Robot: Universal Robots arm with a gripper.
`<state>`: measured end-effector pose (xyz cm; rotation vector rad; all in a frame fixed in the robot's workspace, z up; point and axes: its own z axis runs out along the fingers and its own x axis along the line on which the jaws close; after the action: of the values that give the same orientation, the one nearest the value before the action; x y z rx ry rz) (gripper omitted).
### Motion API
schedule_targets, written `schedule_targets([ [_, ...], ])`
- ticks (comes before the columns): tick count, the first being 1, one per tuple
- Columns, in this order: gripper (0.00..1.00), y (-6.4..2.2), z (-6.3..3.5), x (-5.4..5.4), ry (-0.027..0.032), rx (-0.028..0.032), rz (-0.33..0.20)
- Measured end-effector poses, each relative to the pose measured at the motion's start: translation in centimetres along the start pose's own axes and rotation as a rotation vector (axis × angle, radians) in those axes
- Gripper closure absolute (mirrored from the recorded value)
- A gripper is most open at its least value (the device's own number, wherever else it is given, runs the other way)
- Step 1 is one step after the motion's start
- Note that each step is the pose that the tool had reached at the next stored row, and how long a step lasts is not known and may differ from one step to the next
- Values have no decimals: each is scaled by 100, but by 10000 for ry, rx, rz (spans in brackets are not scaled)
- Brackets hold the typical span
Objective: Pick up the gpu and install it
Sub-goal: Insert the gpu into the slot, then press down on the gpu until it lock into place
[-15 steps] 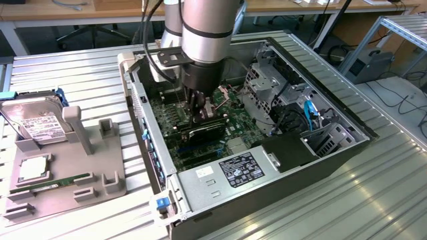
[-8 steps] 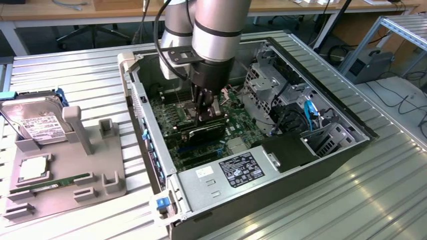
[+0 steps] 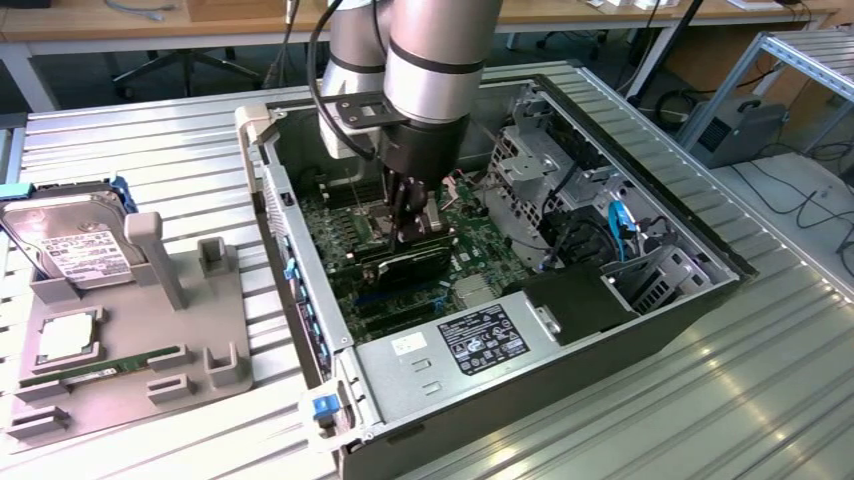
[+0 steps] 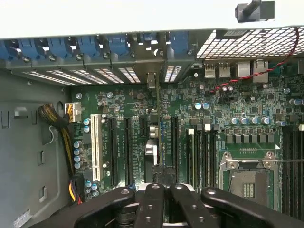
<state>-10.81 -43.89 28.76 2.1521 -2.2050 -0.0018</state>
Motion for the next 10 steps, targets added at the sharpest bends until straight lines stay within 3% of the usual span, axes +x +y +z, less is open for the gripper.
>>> schedule_targets([
  [5,89,6,2,0,1,-1,0],
  [10,89,80,22,1,-1,0,0],
])
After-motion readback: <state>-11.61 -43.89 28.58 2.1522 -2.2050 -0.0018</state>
